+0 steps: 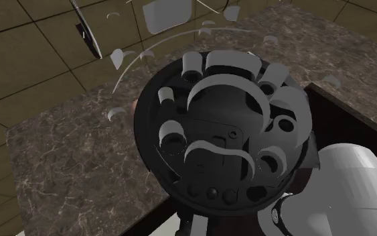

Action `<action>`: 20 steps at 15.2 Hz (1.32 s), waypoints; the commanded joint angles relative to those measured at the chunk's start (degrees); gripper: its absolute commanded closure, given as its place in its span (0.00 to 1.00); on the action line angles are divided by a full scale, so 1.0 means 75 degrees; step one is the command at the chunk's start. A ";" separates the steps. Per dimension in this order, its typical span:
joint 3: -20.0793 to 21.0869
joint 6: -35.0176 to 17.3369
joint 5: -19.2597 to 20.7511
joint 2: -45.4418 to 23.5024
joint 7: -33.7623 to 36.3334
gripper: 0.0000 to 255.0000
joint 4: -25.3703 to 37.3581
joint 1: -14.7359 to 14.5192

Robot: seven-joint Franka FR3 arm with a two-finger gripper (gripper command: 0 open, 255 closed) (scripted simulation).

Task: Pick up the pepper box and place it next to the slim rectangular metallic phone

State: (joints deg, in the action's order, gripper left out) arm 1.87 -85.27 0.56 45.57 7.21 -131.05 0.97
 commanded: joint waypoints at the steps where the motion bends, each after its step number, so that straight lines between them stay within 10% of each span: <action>1: 0.0000 0.0000 0.0000 0.0000 0.0000 0.00 0.0000 0.0000; 20: -0.1335 -0.3432 0.0990 -0.3861 -0.0478 0.00 0.0509 0.1008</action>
State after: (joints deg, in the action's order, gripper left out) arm -7.44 -109.76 7.76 18.91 4.06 -128.40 8.10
